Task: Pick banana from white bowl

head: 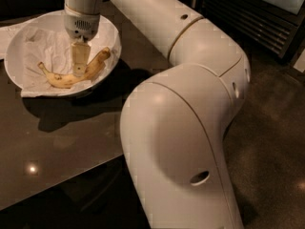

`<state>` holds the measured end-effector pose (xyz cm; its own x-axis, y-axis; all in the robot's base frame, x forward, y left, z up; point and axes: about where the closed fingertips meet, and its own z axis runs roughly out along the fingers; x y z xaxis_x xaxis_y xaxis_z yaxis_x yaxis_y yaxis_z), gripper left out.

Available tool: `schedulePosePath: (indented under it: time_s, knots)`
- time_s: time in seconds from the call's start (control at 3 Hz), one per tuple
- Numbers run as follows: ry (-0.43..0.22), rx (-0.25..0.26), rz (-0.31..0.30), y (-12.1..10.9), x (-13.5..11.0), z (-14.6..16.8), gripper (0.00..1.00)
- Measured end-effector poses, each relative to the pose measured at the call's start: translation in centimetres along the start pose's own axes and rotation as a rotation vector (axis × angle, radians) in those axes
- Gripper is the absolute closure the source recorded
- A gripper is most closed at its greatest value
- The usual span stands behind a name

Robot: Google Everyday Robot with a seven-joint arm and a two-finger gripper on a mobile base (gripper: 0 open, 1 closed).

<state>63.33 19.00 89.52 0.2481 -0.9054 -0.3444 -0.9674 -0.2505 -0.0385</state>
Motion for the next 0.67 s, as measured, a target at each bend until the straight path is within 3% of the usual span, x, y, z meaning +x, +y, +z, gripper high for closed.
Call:
schedulePosePath:
  time_s: [0.67]
  knots:
    - [-0.01,-0.022,0.015,0.39,0.36,0.72,0.43]
